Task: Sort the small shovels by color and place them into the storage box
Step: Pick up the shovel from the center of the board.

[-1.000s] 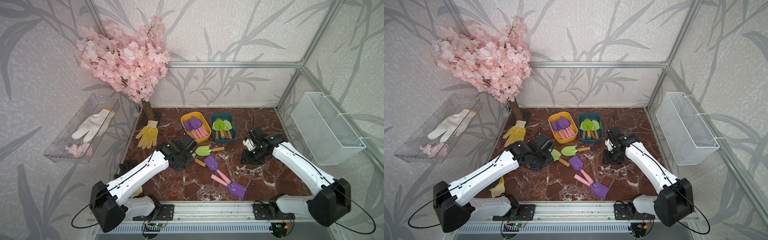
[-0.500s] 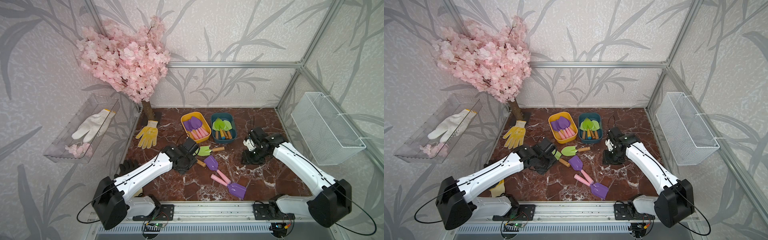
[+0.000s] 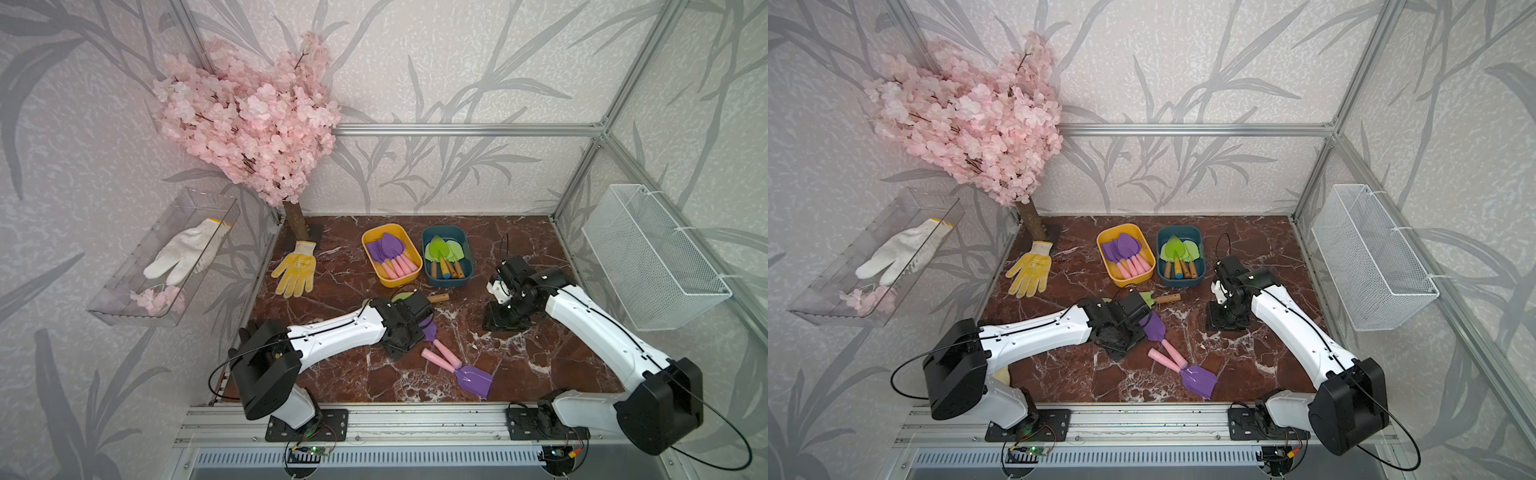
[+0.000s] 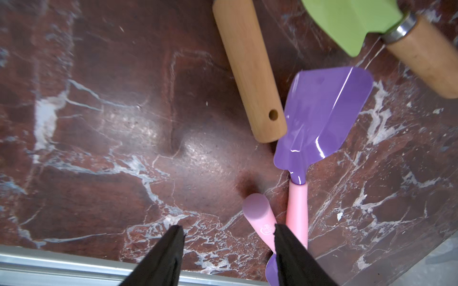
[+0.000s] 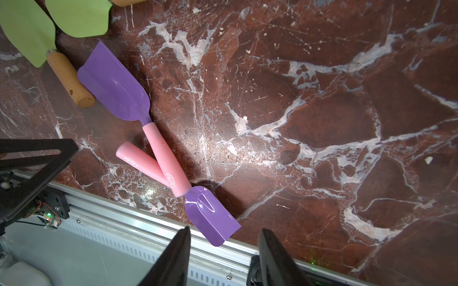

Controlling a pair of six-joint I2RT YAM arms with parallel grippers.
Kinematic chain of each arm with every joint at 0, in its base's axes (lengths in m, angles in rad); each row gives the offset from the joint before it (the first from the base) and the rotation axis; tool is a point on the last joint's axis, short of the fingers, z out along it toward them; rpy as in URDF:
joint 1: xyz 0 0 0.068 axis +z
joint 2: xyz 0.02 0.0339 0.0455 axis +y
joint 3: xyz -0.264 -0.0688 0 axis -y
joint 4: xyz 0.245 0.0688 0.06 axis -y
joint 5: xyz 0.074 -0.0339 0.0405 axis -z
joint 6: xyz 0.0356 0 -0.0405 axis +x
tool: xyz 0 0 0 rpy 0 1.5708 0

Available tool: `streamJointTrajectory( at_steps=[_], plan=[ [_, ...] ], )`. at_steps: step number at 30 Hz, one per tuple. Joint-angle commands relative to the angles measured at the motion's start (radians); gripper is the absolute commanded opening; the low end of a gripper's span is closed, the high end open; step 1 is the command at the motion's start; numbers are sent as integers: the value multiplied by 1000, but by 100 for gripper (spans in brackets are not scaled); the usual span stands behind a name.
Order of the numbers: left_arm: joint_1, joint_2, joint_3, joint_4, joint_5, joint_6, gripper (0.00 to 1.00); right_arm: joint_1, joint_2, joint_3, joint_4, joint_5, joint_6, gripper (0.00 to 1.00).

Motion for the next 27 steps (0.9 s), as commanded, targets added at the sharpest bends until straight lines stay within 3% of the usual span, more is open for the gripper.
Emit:
streamJointTrajectory(
  at_steps=[1,27],
  plan=[
    [-20,28,42,29,15,-46,62,-7,-27,-12,-19,9,-4,49],
    [-90,145,48,144,74,-120,59,-35,-36,-42,-8,5,-25,50]
  ],
)
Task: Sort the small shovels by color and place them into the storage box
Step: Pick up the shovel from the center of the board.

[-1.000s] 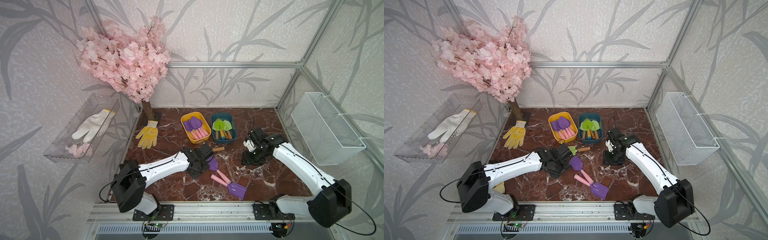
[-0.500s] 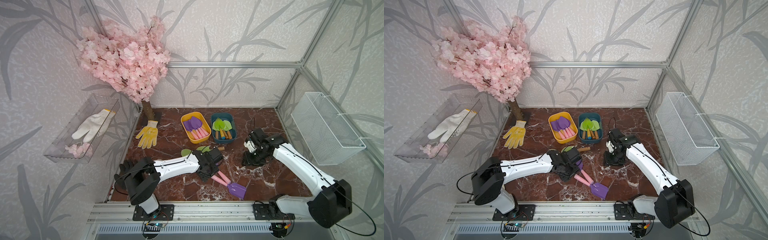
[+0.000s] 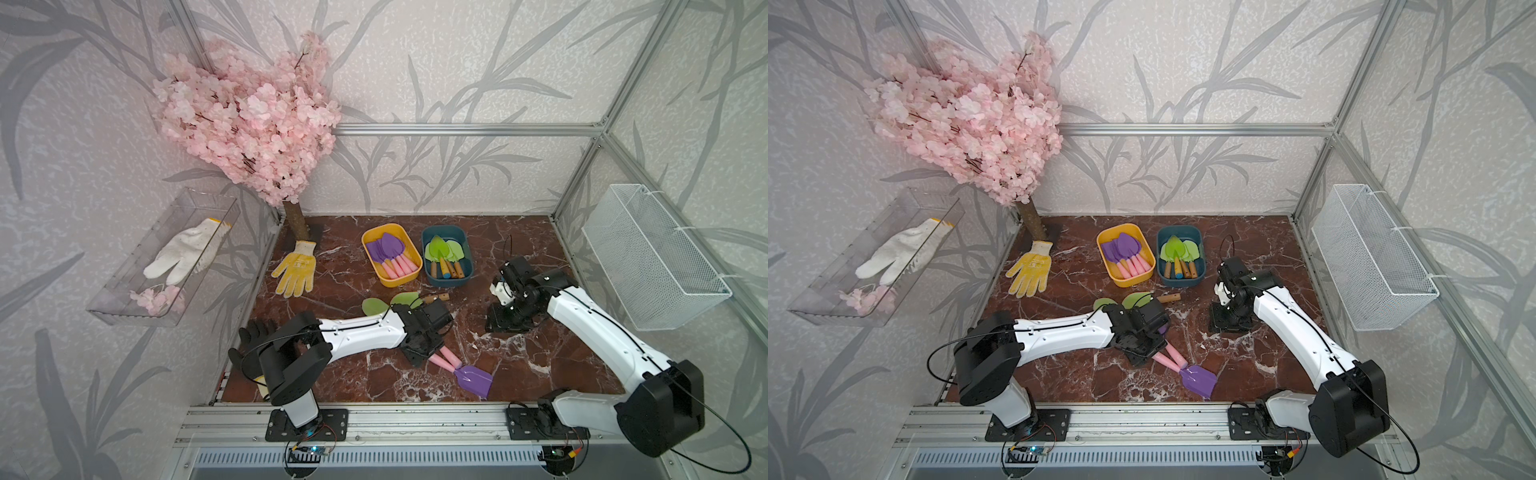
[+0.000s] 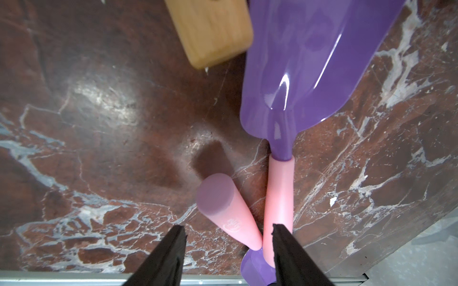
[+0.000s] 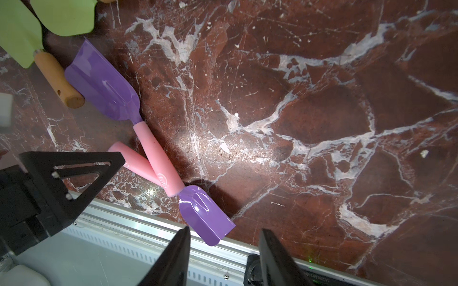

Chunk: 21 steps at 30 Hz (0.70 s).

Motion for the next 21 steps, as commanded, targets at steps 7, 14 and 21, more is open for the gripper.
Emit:
streamJointTrajectory(
  at_steps=[7,14,21],
  plan=[
    [-11,4,-3,-3,1,-12,58,-10,-24,-23,-7,2,-12,50],
    [-20,7,-47,35,14,-37,57,-9,-22,-23,-2,-2,-8,50],
    [-20,10,-54,40,4,-41,57,-10,-23,-28,-3,0,-8,50]
  ],
)
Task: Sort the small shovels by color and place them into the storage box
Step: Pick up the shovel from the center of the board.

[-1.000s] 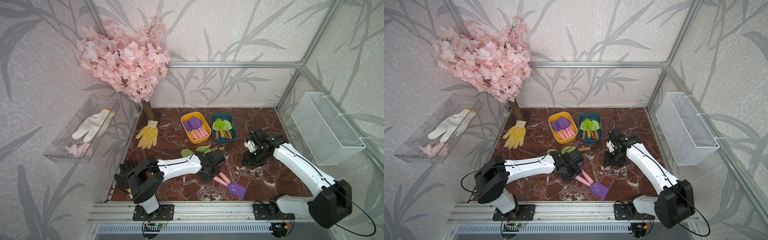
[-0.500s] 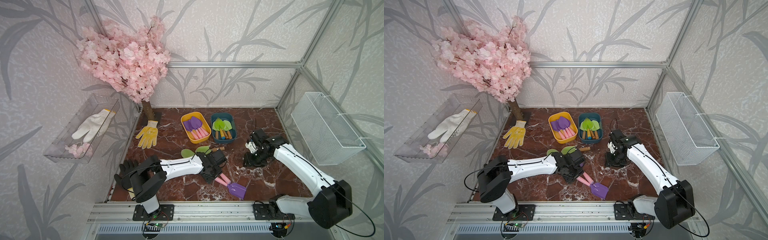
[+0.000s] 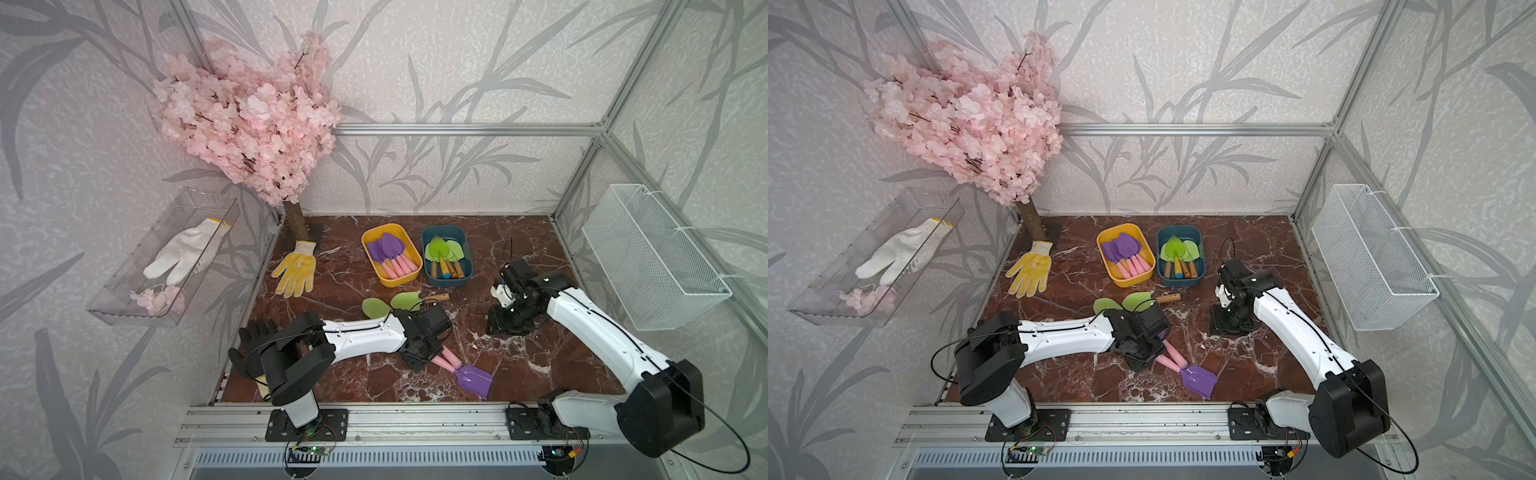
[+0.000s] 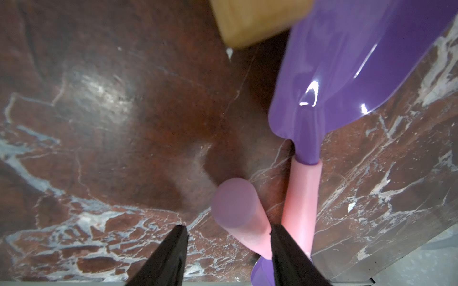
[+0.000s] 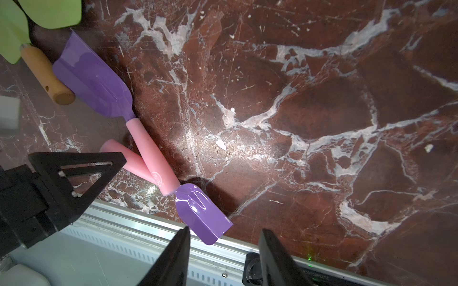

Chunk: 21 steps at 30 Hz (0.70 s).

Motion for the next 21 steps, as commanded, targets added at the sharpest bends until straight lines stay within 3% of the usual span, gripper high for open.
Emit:
streamJointTrajectory(
  at_steps=[1,21],
  plan=[
    [-4,10,-7,0,-4,-15,57,-4,-21,-11,-3,1,-7,50],
    [-2,38,-16,14,2,-13,51,-6,-18,-27,7,2,-8,50]
  ],
)
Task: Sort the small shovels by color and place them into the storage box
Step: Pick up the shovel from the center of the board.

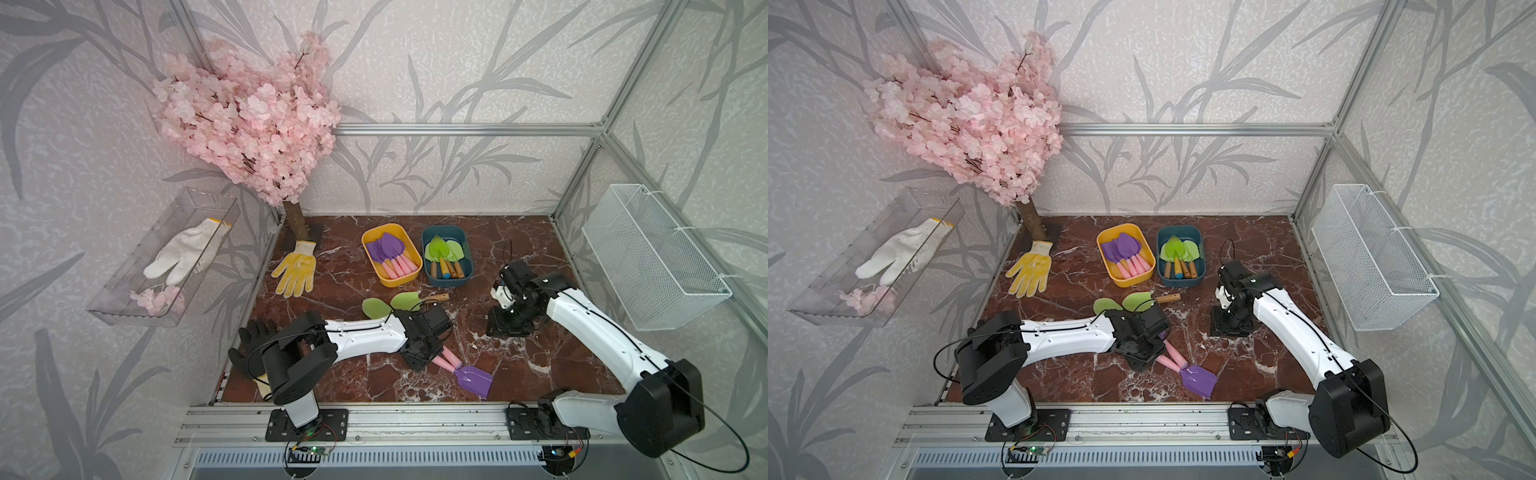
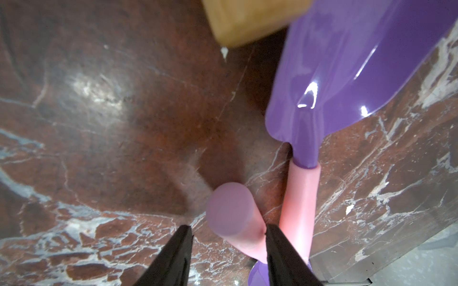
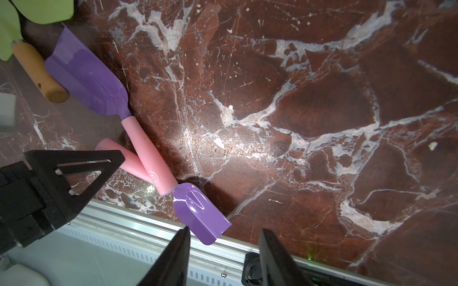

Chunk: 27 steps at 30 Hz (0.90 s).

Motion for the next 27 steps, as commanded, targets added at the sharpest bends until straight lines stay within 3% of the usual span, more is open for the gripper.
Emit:
streamJointTrajectory(
  at_steps=[1,15,27],
  plan=[
    [-1,27,-14,-1,4,-8,51,-6,-18,-14,0,2,-8,50],
    [-1,36,-19,7,17,-4,47,-7,-3,-21,12,-1,-9,50],
    [-2,48,-6,4,23,16,37,-9,1,-8,13,-2,-8,50]
  ],
)
